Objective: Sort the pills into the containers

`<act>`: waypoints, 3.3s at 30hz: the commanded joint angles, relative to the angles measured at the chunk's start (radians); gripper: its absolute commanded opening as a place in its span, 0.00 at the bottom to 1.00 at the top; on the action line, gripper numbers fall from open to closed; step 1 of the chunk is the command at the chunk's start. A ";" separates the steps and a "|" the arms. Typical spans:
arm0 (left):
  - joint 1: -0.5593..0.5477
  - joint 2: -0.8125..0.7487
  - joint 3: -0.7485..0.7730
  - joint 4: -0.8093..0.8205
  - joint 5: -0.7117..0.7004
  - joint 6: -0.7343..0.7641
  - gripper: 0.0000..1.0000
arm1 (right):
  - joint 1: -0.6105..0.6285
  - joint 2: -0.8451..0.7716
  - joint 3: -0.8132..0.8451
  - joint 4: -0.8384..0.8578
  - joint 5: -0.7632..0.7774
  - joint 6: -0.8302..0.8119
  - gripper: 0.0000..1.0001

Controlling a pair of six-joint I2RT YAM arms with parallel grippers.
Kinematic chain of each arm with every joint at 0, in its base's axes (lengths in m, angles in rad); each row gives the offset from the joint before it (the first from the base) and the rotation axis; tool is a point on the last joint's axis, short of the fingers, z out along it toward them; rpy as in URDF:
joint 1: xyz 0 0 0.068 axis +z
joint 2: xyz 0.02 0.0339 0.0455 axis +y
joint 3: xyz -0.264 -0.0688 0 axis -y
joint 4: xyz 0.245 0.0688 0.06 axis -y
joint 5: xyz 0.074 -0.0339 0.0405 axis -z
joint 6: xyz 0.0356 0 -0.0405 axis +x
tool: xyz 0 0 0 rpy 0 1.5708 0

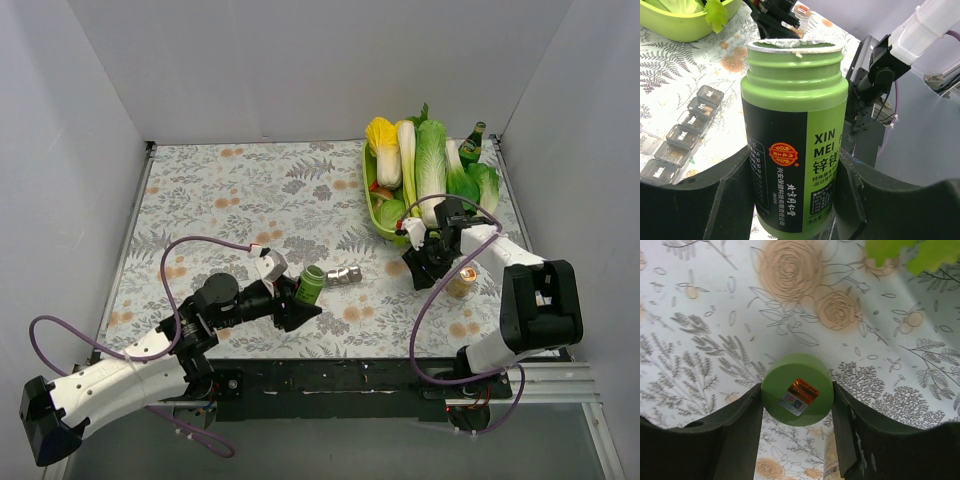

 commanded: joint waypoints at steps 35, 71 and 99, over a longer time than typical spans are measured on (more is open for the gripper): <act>-0.212 -0.087 0.195 0.379 -0.154 0.157 0.00 | 0.001 -0.301 0.121 -0.016 -0.341 0.010 0.98; 0.190 0.207 0.133 0.406 0.121 0.437 0.00 | -0.040 -0.275 0.096 0.024 -0.372 0.036 0.98; 0.134 0.035 -0.151 0.166 0.095 -0.004 0.00 | -0.054 -0.313 -0.025 0.099 -0.422 -0.007 0.98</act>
